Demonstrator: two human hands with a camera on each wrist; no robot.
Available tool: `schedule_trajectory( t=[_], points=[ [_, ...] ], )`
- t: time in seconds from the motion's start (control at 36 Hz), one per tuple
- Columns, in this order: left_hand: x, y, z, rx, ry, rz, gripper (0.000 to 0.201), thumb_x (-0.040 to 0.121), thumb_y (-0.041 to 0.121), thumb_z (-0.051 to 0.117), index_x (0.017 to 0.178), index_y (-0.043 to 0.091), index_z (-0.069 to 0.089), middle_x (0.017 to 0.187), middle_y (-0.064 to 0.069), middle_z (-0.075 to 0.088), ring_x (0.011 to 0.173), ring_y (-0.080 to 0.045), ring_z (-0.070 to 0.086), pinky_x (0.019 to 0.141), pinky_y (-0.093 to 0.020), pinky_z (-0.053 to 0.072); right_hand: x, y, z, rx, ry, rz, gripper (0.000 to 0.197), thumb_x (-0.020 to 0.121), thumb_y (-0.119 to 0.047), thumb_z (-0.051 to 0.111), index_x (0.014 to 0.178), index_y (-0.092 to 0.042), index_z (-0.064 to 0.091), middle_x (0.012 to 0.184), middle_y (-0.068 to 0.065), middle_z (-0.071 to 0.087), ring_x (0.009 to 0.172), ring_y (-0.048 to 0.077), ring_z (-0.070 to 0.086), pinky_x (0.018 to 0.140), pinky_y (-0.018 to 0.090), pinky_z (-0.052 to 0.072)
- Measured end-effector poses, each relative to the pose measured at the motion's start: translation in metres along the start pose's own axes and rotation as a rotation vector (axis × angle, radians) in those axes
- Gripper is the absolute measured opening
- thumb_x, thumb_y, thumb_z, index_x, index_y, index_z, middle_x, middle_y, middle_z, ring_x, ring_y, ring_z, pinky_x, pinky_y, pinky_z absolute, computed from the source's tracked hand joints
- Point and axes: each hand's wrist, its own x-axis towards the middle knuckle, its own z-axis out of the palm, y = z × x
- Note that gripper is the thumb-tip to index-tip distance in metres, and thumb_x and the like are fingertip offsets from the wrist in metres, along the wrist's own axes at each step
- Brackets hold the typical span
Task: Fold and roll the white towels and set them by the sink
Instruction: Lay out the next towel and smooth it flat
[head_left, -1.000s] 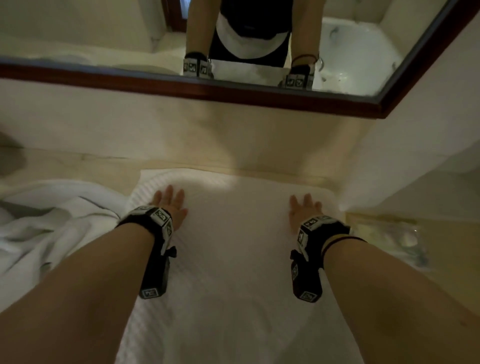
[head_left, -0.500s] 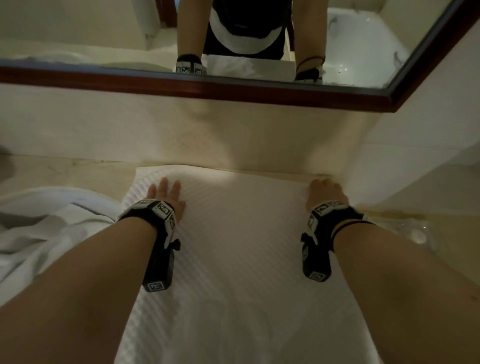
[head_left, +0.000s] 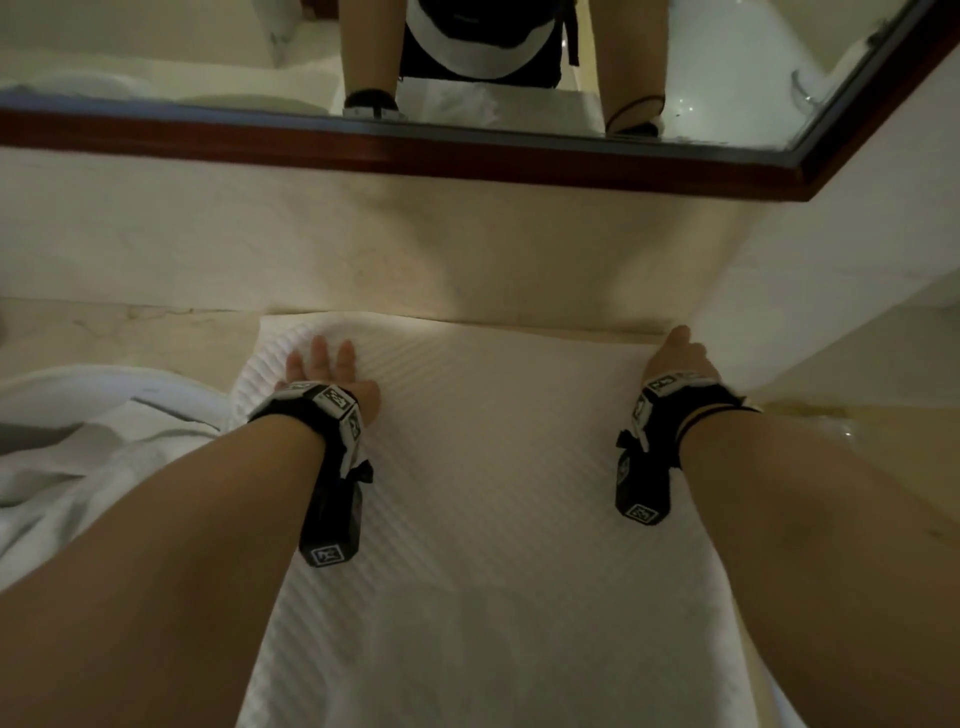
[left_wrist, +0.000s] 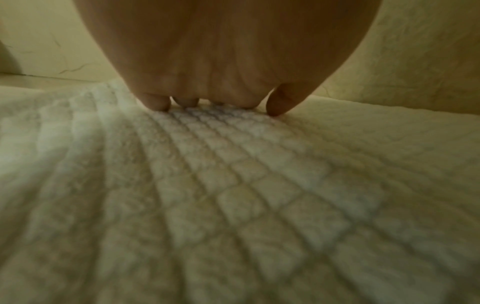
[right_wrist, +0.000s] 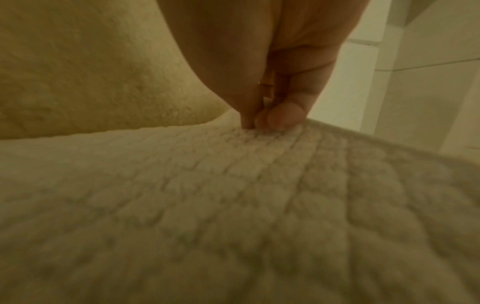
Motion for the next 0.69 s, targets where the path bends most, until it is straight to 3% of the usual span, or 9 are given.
schedule_trajectory(
  t=[0.08,0.17,0.22,0.31,0.39,0.47,0.56,0.69],
  points=[
    [0.003,0.002,-0.004,-0.011,0.001,-0.010,0.063,0.098,0.051,0.017,0.149,0.030,-0.012,0.155,0.003,-0.023,0.144,-0.028,-0.020,0.119,-0.044,-0.005,0.008,-0.003,0.001,0.113,0.065,-0.056,0.052,0.096,-0.010,0.038,0.143,-0.009,0.017,0.133,0.020,0.038,0.118,0.042,0.047,0.095,0.047,0.040],
    [0.003,0.004,-0.008,0.001,-0.008,-0.023,0.066,0.097,0.052,0.019,0.149,0.029,-0.014,0.155,0.002,-0.023,0.144,-0.029,-0.018,0.119,-0.045,-0.002,0.020,-0.006,0.001,0.159,0.115,-0.083,0.040,0.096,-0.008,0.036,0.136,-0.008,0.029,0.128,0.020,0.039,0.113,0.043,0.050,0.093,0.047,0.042],
    [0.002,0.006,-0.014,0.035,0.016,-0.023,0.072,0.095,0.054,0.028,0.150,0.026,-0.009,0.157,-0.003,-0.015,0.145,-0.032,-0.008,0.118,-0.045,0.006,0.027,-0.009,0.002,0.139,0.099,-0.083,0.036,0.097,-0.009,0.035,0.132,-0.005,0.036,0.130,0.020,0.036,0.112,0.044,0.050,0.096,0.046,0.041],
    [-0.001,0.002,-0.023,0.083,0.170,-0.001,0.078,0.086,0.056,0.047,0.146,0.023,0.009,0.151,-0.010,0.006,0.140,-0.032,0.010,0.114,-0.043,0.018,0.034,-0.011,0.006,0.134,0.077,-0.053,0.036,0.099,-0.010,0.029,0.133,-0.003,0.039,0.136,0.020,0.030,0.114,0.044,0.048,0.099,0.045,0.039],
    [0.004,-0.012,-0.018,0.072,0.197,0.041,0.091,0.083,0.061,0.051,0.148,0.028,-0.003,0.157,-0.004,-0.014,0.145,-0.026,-0.009,0.118,-0.040,0.001,0.027,-0.015,0.010,0.081,0.080,-0.039,0.046,0.100,-0.010,0.031,0.144,0.001,0.023,0.150,0.020,0.013,0.128,0.040,0.036,0.107,0.043,0.032],
    [0.014,-0.021,-0.016,0.010,0.123,0.049,0.099,0.083,0.063,0.050,0.150,0.024,-0.013,0.157,0.001,-0.019,0.146,-0.022,-0.012,0.120,-0.040,0.000,0.004,-0.025,0.022,0.032,-0.004,-0.054,0.063,0.102,-0.025,0.029,0.148,0.000,-0.006,0.157,0.017,-0.009,0.143,0.034,0.009,0.117,0.040,0.012],
    [0.018,-0.023,-0.022,0.036,0.084,0.045,0.100,0.084,0.065,0.048,0.150,0.021,-0.013,0.157,-0.002,-0.020,0.146,-0.025,-0.012,0.119,-0.041,0.002,-0.015,-0.034,0.048,0.058,-0.045,-0.093,0.070,0.100,-0.047,0.026,0.151,-0.013,-0.006,0.157,0.013,-0.014,0.145,0.033,-0.008,0.117,0.043,-0.004],
    [0.023,-0.028,-0.023,0.064,0.045,0.026,0.094,0.084,0.075,0.028,0.149,0.021,-0.015,0.156,-0.001,-0.022,0.145,-0.026,-0.015,0.119,-0.040,-0.003,-0.013,-0.034,0.049,-0.002,-0.166,-0.095,0.081,0.092,-0.066,0.019,0.148,-0.022,-0.019,0.154,0.009,-0.027,0.142,0.032,-0.024,0.114,0.046,-0.013]
  ],
)
